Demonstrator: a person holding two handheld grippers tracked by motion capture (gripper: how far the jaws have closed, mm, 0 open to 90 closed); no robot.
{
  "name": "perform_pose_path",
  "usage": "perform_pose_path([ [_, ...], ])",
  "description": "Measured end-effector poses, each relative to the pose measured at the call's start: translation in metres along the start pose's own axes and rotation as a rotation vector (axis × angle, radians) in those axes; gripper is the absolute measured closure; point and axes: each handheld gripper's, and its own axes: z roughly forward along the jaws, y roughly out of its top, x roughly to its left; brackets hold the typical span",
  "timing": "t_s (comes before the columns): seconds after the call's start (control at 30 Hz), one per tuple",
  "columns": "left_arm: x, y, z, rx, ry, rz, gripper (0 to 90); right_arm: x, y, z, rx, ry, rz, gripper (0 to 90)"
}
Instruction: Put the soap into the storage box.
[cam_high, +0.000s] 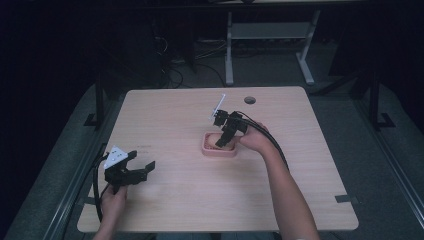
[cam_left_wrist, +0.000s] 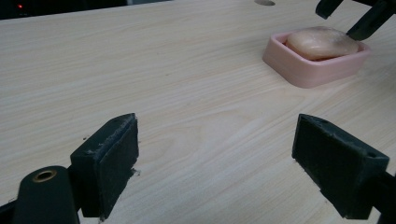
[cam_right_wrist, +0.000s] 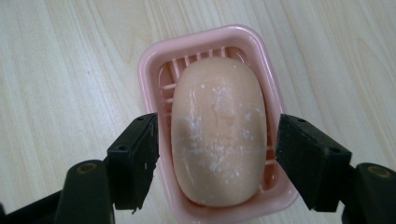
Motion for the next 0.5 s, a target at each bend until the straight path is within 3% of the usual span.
perform_pose_path([
  [0.5,-0.001,0.000,0.001,0.002,-0.004,0.006,14.3,-0.001,-0.021,-0.014,-0.032,-0.008,0.036,30.0],
])
